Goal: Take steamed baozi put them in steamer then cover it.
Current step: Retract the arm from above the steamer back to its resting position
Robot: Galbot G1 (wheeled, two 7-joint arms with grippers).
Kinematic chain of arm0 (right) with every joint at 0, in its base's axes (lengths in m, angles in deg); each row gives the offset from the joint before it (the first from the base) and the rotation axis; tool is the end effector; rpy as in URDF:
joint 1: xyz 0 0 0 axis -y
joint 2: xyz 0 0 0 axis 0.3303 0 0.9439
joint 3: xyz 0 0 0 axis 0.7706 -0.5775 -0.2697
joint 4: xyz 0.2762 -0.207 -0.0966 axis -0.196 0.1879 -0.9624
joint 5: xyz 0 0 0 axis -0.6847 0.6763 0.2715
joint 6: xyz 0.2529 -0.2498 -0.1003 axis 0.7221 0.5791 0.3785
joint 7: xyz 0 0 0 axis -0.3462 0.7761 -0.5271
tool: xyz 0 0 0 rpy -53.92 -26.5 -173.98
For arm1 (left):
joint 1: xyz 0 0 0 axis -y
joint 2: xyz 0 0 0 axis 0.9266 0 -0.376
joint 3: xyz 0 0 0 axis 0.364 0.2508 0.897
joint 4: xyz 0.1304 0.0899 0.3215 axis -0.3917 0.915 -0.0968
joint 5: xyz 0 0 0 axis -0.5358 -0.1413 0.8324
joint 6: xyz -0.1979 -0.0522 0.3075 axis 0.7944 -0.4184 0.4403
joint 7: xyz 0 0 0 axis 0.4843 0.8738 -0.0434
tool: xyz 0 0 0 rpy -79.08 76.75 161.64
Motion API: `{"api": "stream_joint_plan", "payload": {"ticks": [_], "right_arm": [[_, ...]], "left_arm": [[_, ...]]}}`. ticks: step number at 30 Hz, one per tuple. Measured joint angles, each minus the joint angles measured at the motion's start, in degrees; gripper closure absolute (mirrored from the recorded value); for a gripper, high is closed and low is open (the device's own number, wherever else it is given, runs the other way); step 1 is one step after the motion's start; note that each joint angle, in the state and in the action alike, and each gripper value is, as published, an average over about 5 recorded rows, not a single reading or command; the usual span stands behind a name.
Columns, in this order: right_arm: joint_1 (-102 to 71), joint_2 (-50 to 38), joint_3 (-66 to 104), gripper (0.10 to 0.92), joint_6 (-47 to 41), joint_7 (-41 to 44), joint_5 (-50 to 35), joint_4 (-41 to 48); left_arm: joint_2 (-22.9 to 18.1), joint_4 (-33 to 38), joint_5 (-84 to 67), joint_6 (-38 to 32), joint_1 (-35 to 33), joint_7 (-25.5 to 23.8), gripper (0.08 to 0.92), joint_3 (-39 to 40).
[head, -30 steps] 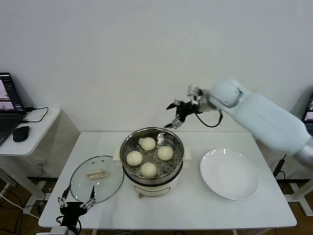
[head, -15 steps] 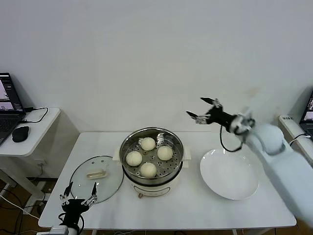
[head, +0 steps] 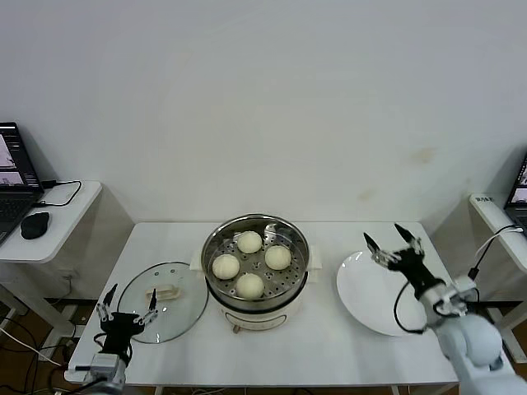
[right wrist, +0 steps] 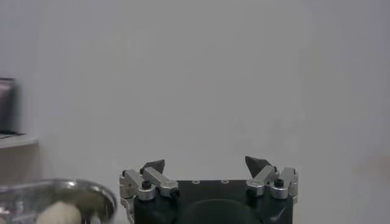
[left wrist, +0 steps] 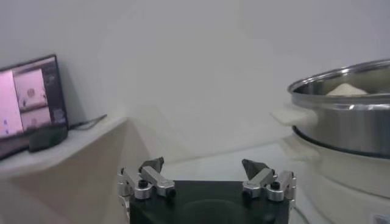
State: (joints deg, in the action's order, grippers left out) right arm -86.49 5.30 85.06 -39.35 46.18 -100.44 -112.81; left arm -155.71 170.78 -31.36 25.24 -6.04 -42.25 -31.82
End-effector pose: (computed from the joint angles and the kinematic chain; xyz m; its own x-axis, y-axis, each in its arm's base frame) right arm 0.2847 -0.1753 -0.2884 -0.9660 -0.2576 -0.0202 -0.2583 0.9650 0.0454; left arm 0.1983 0.1121 -0.3382 -0.9903 -0.0938 0.1028 -0.0411 0.9029 0.4279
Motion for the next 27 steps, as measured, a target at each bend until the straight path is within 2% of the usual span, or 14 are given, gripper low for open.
{"api": "stream_joint_plan", "payload": {"ticks": [8,13,27], "right_arm": [[-8.2,3.5,4.5,0.202,1.9,-1.1,0.7,-2.1],[-10.6,5.0,5.4,0.203,2.6,-1.1,1.3,-2.8],[-14.0,6.9,7.0,0.202,4.1,-0.8,2.2,-2.7]], "left_arm": [[5.5,-4.3,23.4,-1.1,1.4,4.2,0.177,2.8],[8.5,-5.6,37.5,0.8,1.1,7.2,0.177,5.3],[9.3,-8.5,52.4,6.4,2.3,9.7,0.177,10.2]]}}
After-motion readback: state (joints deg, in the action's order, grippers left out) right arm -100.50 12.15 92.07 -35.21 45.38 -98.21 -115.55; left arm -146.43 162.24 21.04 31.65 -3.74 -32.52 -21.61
